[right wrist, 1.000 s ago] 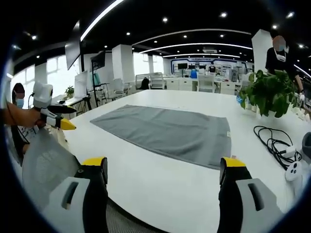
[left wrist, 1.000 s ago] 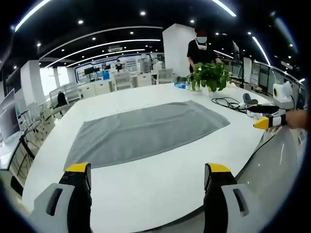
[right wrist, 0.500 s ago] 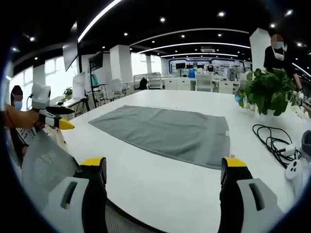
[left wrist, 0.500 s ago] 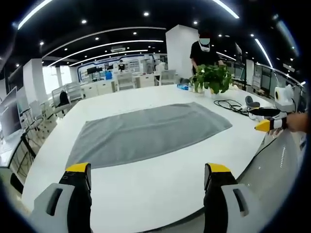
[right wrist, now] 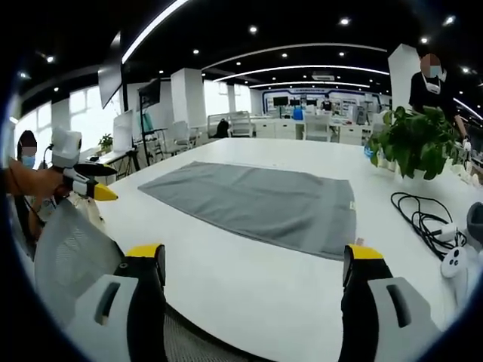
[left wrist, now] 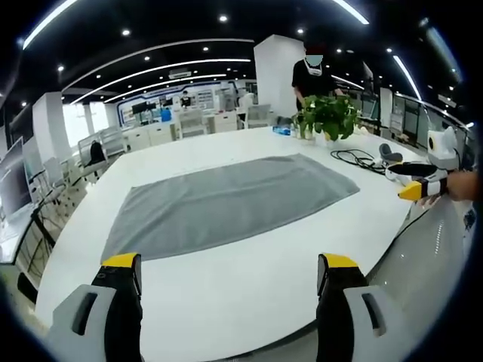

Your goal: Fold the towel on the table until its edges align and the towel forms a compact rectangular stack.

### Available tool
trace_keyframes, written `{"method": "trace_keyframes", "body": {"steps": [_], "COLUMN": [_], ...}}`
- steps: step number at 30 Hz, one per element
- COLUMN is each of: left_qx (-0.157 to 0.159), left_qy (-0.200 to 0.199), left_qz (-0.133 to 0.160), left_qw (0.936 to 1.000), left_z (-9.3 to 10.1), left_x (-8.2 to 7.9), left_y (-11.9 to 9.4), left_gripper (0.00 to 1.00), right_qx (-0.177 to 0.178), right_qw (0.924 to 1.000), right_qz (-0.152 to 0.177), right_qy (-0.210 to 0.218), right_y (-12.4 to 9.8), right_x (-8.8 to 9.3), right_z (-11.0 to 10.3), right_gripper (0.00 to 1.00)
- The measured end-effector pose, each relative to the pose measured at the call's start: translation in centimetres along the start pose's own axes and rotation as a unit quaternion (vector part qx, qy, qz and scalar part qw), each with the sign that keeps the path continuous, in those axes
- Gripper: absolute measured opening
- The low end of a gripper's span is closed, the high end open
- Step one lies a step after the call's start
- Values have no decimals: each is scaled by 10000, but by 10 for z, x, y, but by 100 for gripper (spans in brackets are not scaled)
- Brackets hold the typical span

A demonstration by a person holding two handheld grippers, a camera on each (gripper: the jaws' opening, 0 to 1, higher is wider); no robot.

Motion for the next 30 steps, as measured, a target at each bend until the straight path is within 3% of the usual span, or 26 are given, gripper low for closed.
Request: {"method": "trace_keyframes", "body": {"steps": [22, 30], "left_qx": [2, 94], "left_qy": [41, 71], "left_qz": [-36, -35], "left_qw": [10000, 9999], "left_z": [0, 9], "left_x": [-1, -4], "left_y": [-4, -3], "left_gripper": [99, 99], "right_qx": [-33, 27], "right_qw": [9999, 9999], "right_qz": [-117, -127], "right_qy": [-98, -75], "right_y": [-3, -11], "right_x": [-1, -2], "right_z": [3, 8], "right_gripper": [99, 99]}}
Point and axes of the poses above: the point that each gripper's makers call its tool centre point, and the gripper's own axes: y roughly forward along the fingers, z roughly to its right, x roughly out of its underside, the point moved 8 cm from there along -y, roughly backward along the fingers, and after that the axes turned 3 degrees about -z, right-handed, at the moved point
